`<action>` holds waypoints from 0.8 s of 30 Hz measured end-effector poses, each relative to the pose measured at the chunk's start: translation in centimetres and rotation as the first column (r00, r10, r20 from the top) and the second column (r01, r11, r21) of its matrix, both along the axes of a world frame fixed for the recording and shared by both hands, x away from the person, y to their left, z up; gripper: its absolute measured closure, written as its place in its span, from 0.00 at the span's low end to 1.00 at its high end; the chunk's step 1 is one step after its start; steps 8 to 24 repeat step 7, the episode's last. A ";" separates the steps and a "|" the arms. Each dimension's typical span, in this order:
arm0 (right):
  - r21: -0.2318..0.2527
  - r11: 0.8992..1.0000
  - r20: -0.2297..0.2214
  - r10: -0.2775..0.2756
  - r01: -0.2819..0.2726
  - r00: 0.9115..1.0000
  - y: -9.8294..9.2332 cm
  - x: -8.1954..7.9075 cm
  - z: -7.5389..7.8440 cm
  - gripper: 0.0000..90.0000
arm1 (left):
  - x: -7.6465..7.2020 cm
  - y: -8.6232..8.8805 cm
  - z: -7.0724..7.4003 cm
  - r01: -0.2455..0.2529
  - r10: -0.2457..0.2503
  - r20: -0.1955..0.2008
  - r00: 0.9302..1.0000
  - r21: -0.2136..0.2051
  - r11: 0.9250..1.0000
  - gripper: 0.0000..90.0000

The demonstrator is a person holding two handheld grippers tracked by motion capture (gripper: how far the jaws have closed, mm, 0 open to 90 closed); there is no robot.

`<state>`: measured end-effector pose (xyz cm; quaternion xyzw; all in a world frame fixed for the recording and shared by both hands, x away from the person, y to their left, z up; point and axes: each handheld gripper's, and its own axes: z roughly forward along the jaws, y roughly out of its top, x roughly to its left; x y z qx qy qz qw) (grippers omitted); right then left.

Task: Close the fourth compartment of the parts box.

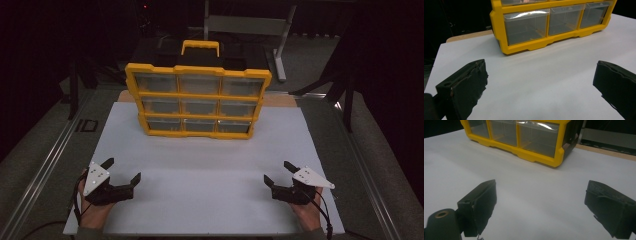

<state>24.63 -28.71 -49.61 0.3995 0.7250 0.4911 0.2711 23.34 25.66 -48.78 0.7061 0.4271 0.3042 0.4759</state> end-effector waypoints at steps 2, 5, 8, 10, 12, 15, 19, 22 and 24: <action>-0.002 1.000 0.000 0.000 0.000 1.000 0.0 0.0 0.0 0.12 | 0.0 0.1 0.0 -0.001 0.001 0.000 1.000 0.000 1.000 0.00; -0.007 1.000 0.005 0.005 -0.005 1.000 0.0 0.0 0.0 0.12 | 0.1 0.2 0.1 -0.007 0.007 -0.001 1.000 -0.007 1.000 0.00; -0.011 1.000 0.004 0.007 -0.007 1.000 0.0 0.0 0.0 0.12 | 0.1 0.3 0.1 -0.008 0.008 -0.003 1.000 -0.008 1.000 0.00; -0.011 1.000 0.004 0.007 -0.007 1.000 0.0 0.0 0.0 0.12 | 0.1 0.3 0.1 -0.008 0.008 -0.003 1.000 -0.008 1.000 0.00; -0.011 1.000 0.004 0.007 -0.007 1.000 0.0 0.0 0.0 0.12 | 0.1 0.3 0.1 -0.008 0.008 -0.003 1.000 -0.008 1.000 0.00; -0.011 1.000 0.004 0.007 -0.007 1.000 0.0 0.0 0.0 0.12 | 0.1 0.3 0.1 -0.008 0.008 -0.003 1.000 -0.008 1.000 0.00; -0.011 1.000 0.004 0.007 -0.007 1.000 0.0 0.0 0.0 0.12 | 0.1 0.3 0.1 -0.008 0.008 -0.003 1.000 -0.008 1.000 0.00; -0.011 1.000 0.004 0.007 -0.007 1.000 0.0 0.0 0.0 0.12 | 0.1 0.3 0.1 -0.008 0.008 -0.003 1.000 -0.008 1.000 0.00; -0.011 1.000 0.004 0.007 -0.007 1.000 0.0 0.0 0.0 0.12 | 0.1 0.3 0.1 -0.008 0.008 -0.003 1.000 -0.008 1.000 0.00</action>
